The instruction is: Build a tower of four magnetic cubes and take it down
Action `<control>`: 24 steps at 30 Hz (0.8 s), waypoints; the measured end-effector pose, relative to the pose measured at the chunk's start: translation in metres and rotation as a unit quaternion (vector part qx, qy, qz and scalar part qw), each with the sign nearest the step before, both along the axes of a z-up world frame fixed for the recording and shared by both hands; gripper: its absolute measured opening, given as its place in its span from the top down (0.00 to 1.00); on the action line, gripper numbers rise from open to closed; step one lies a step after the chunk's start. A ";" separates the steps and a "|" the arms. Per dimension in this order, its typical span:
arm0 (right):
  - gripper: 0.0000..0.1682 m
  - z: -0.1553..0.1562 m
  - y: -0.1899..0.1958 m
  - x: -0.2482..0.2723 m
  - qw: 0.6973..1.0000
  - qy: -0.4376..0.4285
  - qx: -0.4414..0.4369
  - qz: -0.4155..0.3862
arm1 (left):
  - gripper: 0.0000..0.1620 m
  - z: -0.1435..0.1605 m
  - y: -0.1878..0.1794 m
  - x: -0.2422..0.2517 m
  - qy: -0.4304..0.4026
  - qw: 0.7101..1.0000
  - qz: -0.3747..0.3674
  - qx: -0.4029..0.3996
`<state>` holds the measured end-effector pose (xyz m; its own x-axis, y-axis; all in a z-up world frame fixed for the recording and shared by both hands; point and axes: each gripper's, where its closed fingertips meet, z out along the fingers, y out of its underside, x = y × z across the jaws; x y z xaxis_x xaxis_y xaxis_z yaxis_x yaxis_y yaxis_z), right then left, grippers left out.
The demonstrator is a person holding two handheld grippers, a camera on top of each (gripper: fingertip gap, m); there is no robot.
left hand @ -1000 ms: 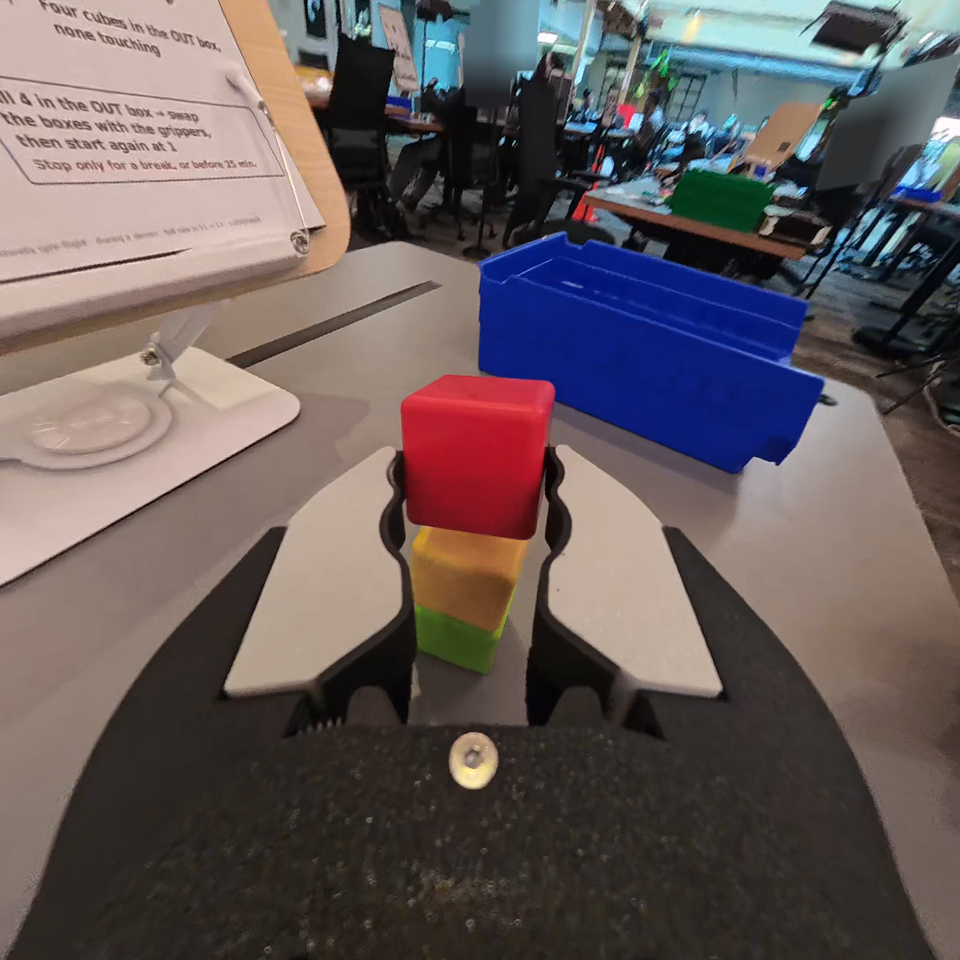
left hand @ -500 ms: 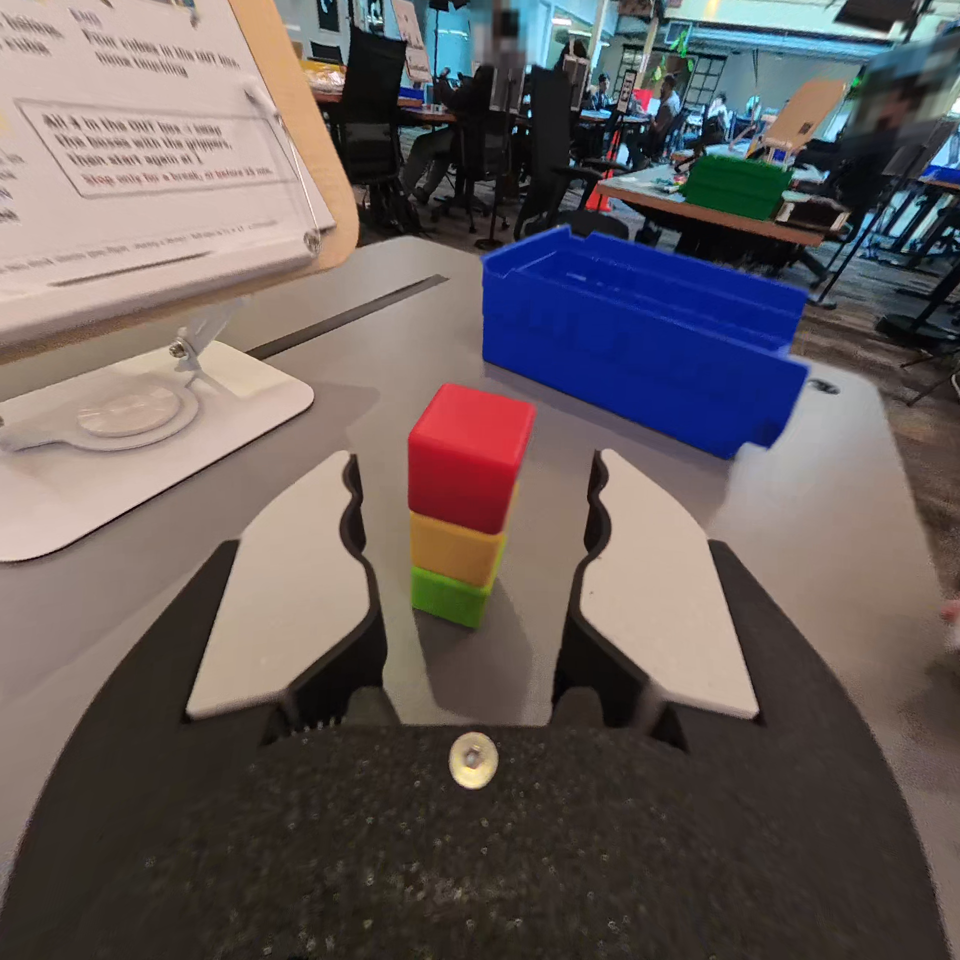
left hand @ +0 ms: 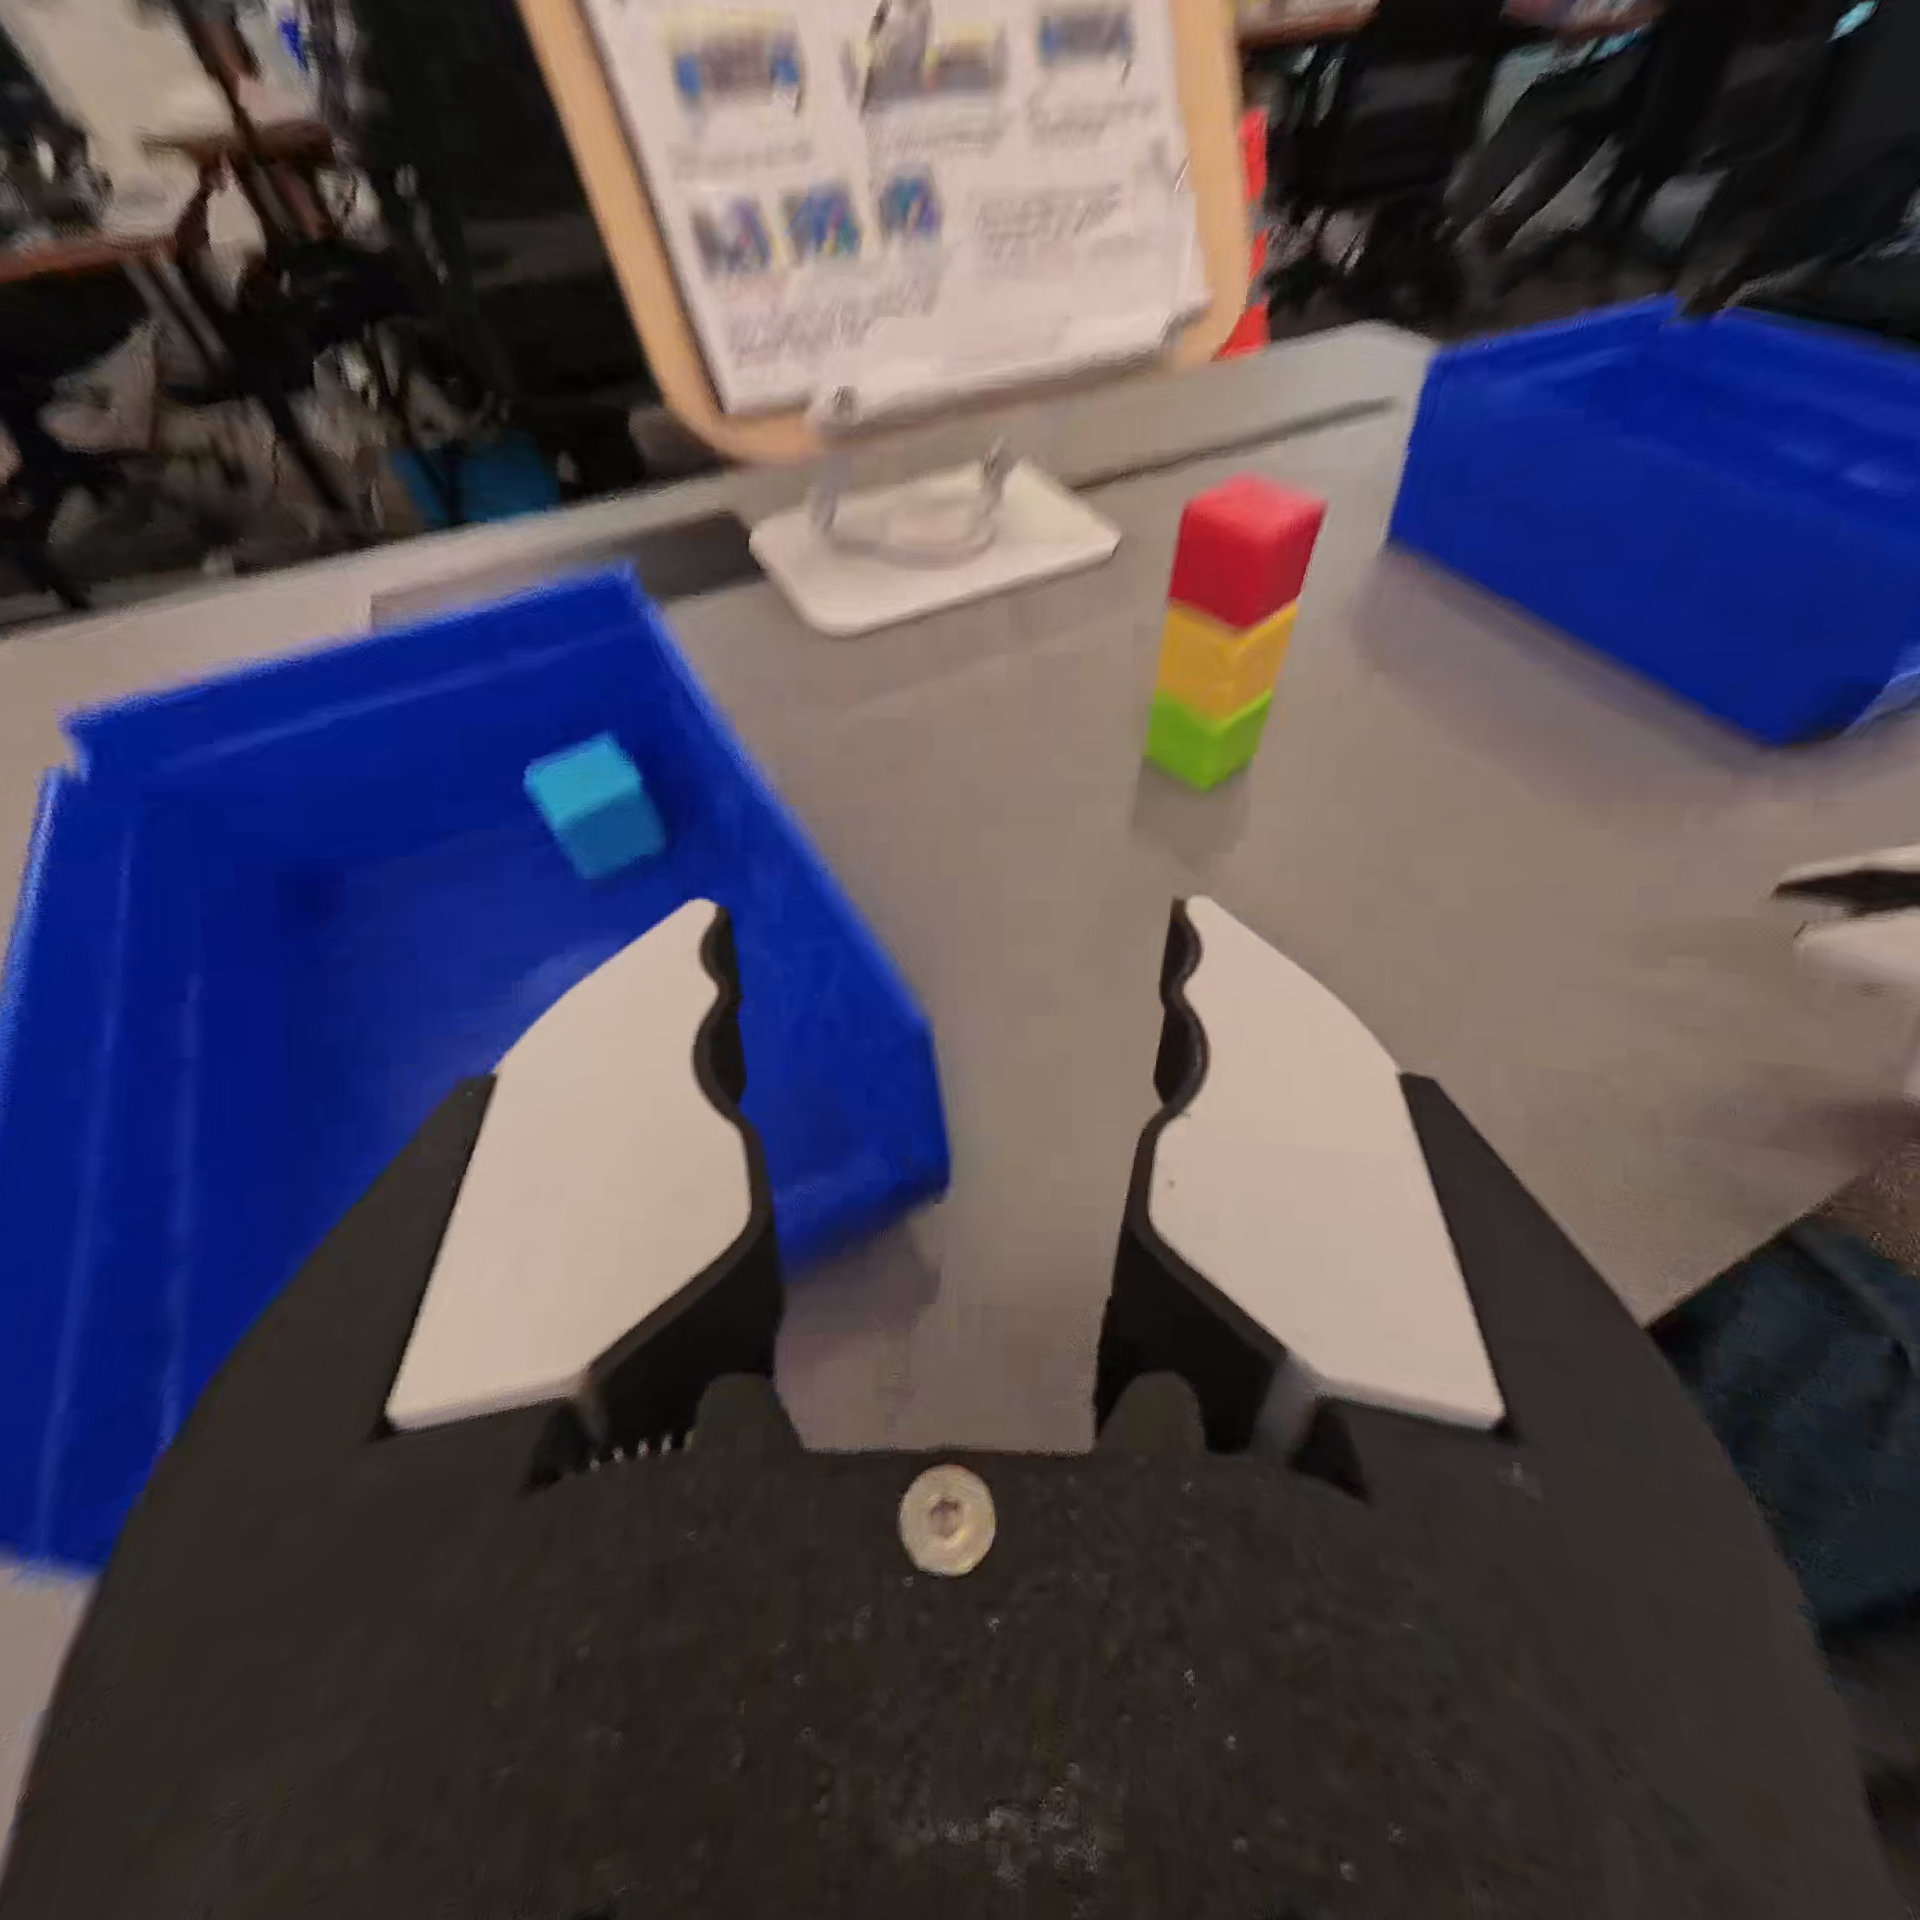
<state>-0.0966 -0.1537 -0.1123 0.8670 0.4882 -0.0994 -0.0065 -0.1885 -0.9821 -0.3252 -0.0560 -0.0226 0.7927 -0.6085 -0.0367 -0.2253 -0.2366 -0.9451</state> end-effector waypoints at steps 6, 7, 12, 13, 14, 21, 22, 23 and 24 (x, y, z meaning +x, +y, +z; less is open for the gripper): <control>0.88 -0.001 0.000 -0.002 1.000 -0.005 0.000 0.001 | 0.52 -0.059 -0.004 -0.043 -0.040 0.987 0.070 -0.140; 0.88 -0.001 0.000 -0.003 1.000 -0.007 0.000 0.002 | 0.52 -0.056 0.004 -0.046 -0.041 0.986 0.083 -0.141; 0.88 -0.004 0.000 -0.006 1.000 -0.014 -0.002 0.005 | 0.54 -0.020 0.084 -0.067 -0.010 0.973 0.186 -0.136; 0.88 -0.004 0.000 -0.006 1.000 -0.016 -0.002 0.005 | 0.53 -0.016 0.107 -0.068 -0.004 0.969 0.199 -0.145; 0.88 -0.004 0.000 -0.006 1.000 -0.018 -0.001 0.005 | 0.54 -0.015 0.130 -0.066 0.001 0.967 0.204 -0.153; 0.88 -0.008 0.001 -0.005 1.000 0.004 -0.022 0.013 | 0.52 -0.083 0.225 -0.041 0.105 0.914 0.208 -0.332; 0.88 -0.007 0.001 -0.003 1.000 0.008 -0.022 0.011 | 0.52 -0.091 0.231 -0.039 0.106 0.906 0.214 -0.349; 0.88 -0.006 0.001 -0.002 1.000 0.010 -0.021 0.009 | 0.53 -0.098 0.235 -0.036 0.105 0.900 0.219 -0.361; 0.88 -0.006 0.001 -0.001 1.000 0.012 -0.021 0.009 | 0.52 -0.105 0.239 -0.034 0.109 0.895 0.223 -0.372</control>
<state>-0.0978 -0.1523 -0.1178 0.8556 0.4982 -0.1403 -0.0258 -0.2296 -0.9729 -0.3594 0.1828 -0.1276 0.9861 -0.1535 0.0644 -0.1108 -0.8940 -0.4342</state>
